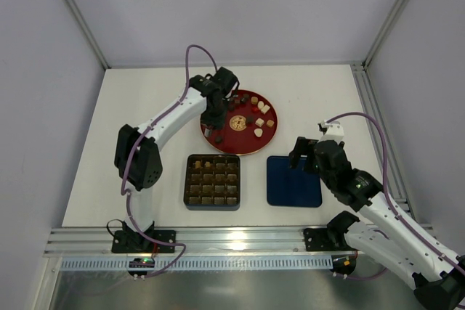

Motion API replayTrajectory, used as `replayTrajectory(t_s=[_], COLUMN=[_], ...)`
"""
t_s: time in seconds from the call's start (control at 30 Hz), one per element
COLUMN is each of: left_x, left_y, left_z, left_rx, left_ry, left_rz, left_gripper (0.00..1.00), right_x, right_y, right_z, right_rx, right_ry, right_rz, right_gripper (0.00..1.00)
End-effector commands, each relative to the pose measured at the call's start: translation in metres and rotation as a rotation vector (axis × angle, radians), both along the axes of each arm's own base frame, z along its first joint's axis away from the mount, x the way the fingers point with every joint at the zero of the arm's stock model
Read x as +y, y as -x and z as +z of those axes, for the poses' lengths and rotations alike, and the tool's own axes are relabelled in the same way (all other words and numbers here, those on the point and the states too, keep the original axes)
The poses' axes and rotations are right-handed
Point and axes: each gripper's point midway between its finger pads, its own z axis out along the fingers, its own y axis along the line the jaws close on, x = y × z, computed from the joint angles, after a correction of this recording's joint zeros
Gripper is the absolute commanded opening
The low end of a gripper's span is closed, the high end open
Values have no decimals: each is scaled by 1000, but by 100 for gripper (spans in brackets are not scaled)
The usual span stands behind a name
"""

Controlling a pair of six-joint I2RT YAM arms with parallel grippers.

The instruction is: Pack the chocolate

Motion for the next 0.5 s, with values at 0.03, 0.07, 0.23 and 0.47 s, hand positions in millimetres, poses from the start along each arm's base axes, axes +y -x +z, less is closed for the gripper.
replayTrajectory(t_s=[0.03,0.07,0.23,0.47], left_x=[-2,0,5,12], left_y=[-5,-2,8,23], left_z=[35,38,47,56], left_rx=[-75,-74,-68,-68], left_ry=[53,51,59,85], left_rz=[-8,-10,-10,-5], left_gripper=[27,27,27,27], right_x=[-2,-1,1,3], right_y=[-2,-2,-4,-5], right_z=[7,6,6,4], right_rx=[-30,-29,-27,-24], right_ry=[-2,-2,-7,-12], right_rz=[-11,-8,-8,-2], right_gripper=[100,100,100,100])
